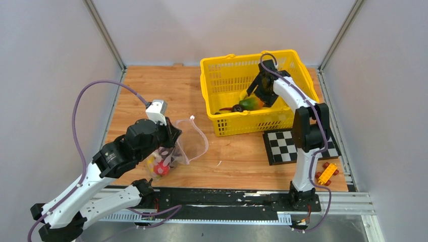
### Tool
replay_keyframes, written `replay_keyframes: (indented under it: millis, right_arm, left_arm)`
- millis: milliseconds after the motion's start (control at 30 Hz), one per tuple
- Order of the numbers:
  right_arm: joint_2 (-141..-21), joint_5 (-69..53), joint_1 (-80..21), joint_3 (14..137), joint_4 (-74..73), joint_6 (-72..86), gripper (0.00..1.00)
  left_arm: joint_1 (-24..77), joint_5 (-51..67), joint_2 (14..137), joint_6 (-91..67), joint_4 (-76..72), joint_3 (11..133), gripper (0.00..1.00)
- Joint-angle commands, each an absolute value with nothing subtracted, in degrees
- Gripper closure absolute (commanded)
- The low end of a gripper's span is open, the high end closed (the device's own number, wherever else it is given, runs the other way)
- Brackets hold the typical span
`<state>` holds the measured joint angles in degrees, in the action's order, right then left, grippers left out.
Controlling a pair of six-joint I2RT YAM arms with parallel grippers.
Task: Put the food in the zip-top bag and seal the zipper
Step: Pick up the fake fruit from the bin.
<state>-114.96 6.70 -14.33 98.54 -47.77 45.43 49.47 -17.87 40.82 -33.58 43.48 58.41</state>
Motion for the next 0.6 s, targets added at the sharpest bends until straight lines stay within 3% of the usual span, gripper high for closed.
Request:
replay_keyframes:
  millis: [0, 400, 467, 567]
  right_arm:
    - [-118.22, 6.97, -14.52, 101.34, -50.22, 51.22, 0.16]
    - [-124.12, 6.98, -14.46, 103.58, -48.04, 49.20, 0.20]
    - [-123.87, 7.63, -14.42, 103.18, -47.93, 48.79, 0.25]
    - [-122.69, 8.18, -14.41, 101.44, -47.00, 47.43, 0.41]
  left_arm:
    - [49.57, -17.75, 40.24, -34.22, 40.47, 58.21, 1.00]
    - [49.57, -17.36, 41.05, -33.95, 40.41, 58.91, 1.00]
    - [49.57, -17.40, 40.98, -34.01, 40.43, 58.95, 1.00]
    - [49.56, -17.38, 41.04, -34.09, 40.36, 58.83, 1.00]
